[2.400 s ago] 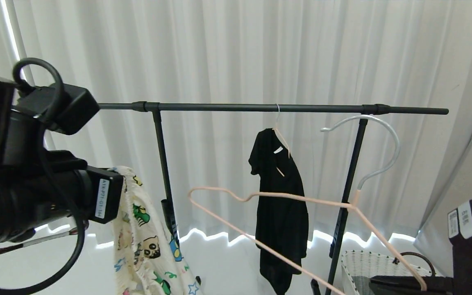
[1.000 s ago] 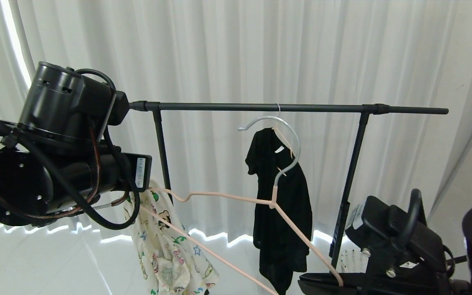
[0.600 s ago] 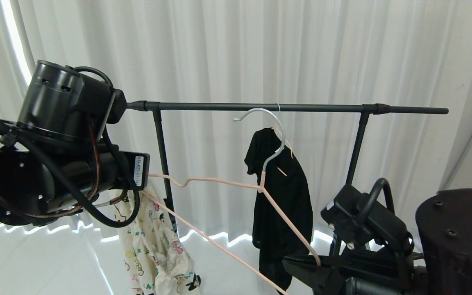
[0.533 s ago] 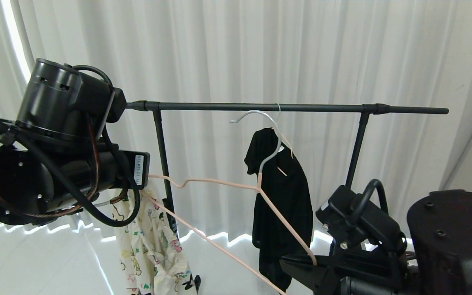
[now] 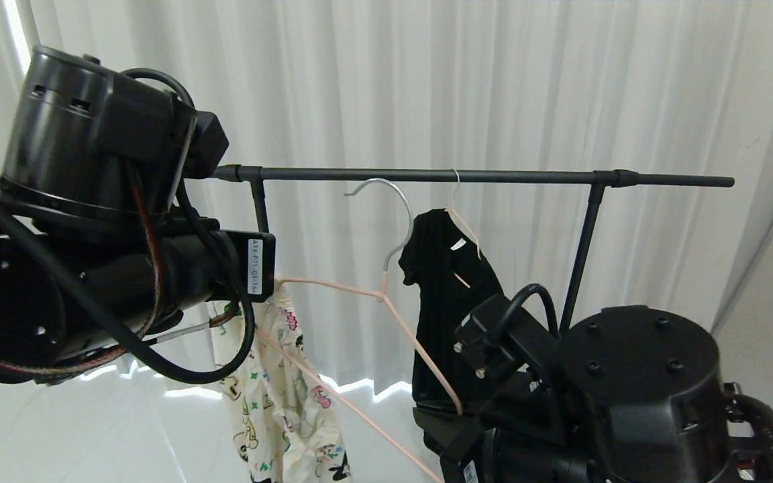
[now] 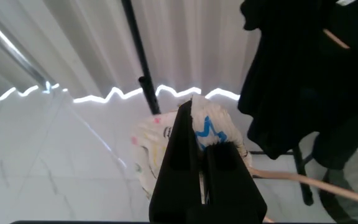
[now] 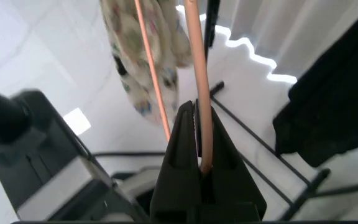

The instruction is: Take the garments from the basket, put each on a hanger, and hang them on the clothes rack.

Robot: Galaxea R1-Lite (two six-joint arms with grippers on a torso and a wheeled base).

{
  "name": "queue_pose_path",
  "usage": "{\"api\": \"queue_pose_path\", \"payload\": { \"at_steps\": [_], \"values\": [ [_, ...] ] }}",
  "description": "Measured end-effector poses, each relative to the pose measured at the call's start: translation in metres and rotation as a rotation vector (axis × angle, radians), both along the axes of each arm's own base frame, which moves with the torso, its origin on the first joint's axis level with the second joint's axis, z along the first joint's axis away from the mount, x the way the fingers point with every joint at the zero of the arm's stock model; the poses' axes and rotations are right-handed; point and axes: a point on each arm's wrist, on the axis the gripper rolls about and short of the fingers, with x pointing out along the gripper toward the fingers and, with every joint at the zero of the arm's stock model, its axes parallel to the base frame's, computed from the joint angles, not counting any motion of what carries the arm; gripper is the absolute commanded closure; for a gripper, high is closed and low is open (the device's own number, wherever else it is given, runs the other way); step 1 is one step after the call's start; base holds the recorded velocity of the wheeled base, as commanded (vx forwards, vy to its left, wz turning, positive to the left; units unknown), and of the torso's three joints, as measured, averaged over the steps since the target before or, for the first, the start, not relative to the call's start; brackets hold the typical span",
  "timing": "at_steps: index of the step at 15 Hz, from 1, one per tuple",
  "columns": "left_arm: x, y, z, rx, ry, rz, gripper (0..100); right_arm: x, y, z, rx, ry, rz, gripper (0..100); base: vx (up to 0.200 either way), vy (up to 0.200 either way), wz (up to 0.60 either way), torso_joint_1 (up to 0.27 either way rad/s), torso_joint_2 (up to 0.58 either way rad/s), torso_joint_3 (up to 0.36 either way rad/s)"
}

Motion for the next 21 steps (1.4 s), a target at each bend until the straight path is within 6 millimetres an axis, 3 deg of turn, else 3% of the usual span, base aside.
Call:
{"api": "queue_pose_path", "payload": {
  "at_steps": [6,11,12,21],
  "values": [
    [-0.037,-0.039,0.028,-0.077,-0.069,-0.229,100,0.006,0.016,-0.009,-0.015,0.009,-0.015,100,0.000,0.000,0.00,0.000,0.00,0.000],
    [-0.045,-0.046,0.024,-0.069,-0.060,-0.273,100,0.008,0.016,-0.009,-0.021,-0.015,-0.078,100,0.000,0.000,0.00,0.000,0.00,0.000],
    [-0.044,-0.046,0.022,-0.063,-0.055,-0.269,0,0.007,0.017,-0.006,0.000,-0.024,-0.076,100,0.000,0.000,0.00,0.000,0.00,0.000],
    [-0.044,-0.043,0.011,-0.012,-0.047,-0.217,0,0.008,0.016,-0.001,0.029,-0.093,-0.189,100,0.000,0.000,0.00,0.000,0.00,0.000]
  ]
}}
